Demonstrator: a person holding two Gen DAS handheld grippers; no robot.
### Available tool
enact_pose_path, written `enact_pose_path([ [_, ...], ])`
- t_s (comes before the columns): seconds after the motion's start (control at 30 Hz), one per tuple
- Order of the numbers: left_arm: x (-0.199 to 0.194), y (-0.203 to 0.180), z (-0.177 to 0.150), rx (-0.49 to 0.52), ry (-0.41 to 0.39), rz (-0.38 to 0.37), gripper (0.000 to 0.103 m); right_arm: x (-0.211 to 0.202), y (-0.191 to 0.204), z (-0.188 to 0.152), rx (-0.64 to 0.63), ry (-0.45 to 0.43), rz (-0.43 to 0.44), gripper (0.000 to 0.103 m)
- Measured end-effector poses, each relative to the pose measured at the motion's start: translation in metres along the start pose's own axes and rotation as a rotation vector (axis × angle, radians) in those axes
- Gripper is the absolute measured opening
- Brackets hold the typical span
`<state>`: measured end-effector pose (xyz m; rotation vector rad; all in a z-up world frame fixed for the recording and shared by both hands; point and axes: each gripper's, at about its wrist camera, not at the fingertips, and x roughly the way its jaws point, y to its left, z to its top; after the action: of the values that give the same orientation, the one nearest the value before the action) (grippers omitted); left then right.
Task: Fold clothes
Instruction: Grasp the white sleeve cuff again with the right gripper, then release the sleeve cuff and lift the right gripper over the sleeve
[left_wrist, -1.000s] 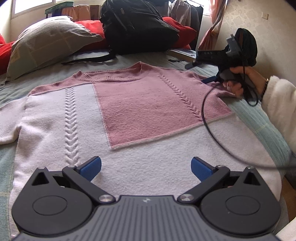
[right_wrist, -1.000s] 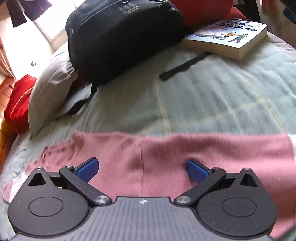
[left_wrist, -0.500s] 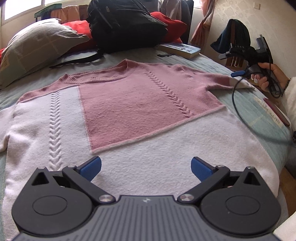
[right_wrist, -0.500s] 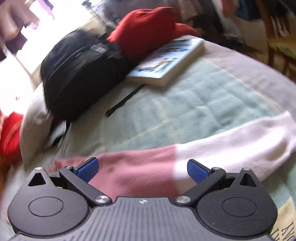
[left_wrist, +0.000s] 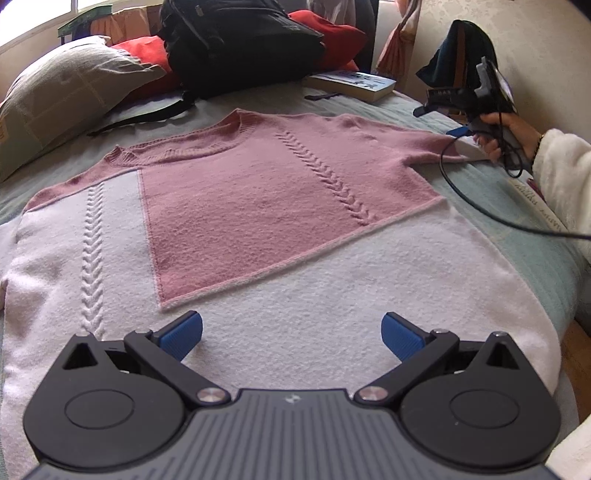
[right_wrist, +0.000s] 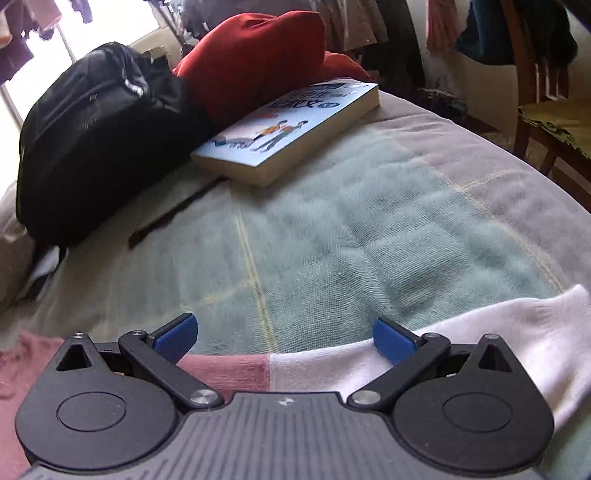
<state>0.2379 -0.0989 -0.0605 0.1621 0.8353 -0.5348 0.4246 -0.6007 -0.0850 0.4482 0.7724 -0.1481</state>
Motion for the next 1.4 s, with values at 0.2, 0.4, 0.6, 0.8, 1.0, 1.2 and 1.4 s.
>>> enact_pose_path([
  [0.2,-0.001,-0.001,-0.001,-0.005,-0.006,-0.012,0.102,-0.07,0.012,-0.032,-0.024,0.004,0.17,0.103],
  [0.4,-0.003,-0.004,-0.005,0.003,-0.004,-0.024,0.102,-0.087,-0.018,-0.068,0.099,0.013,0.171,0.088],
  [0.6,-0.001,-0.002,-0.006,-0.005,0.009,-0.007,0.102,-0.073,-0.069,-0.097,0.334,-0.05,0.217,0.049],
  [0.8,0.002,-0.006,-0.007,0.011,0.018,0.001,0.102,-0.062,-0.073,-0.106,0.425,-0.168,0.218,0.048],
  [1.0,0.002,-0.005,-0.008,0.01,0.017,-0.006,0.102,-0.069,-0.064,-0.109,0.372,-0.18,0.162,0.013],
  [1.2,0.002,-0.004,-0.009,0.004,0.019,-0.003,0.102,-0.082,-0.076,-0.115,0.423,-0.193,0.214,0.009],
  [1.4,0.002,-0.004,-0.009,0.008,0.018,-0.002,0.102,-0.098,-0.073,-0.119,0.405,-0.191,0.157,0.011],
])
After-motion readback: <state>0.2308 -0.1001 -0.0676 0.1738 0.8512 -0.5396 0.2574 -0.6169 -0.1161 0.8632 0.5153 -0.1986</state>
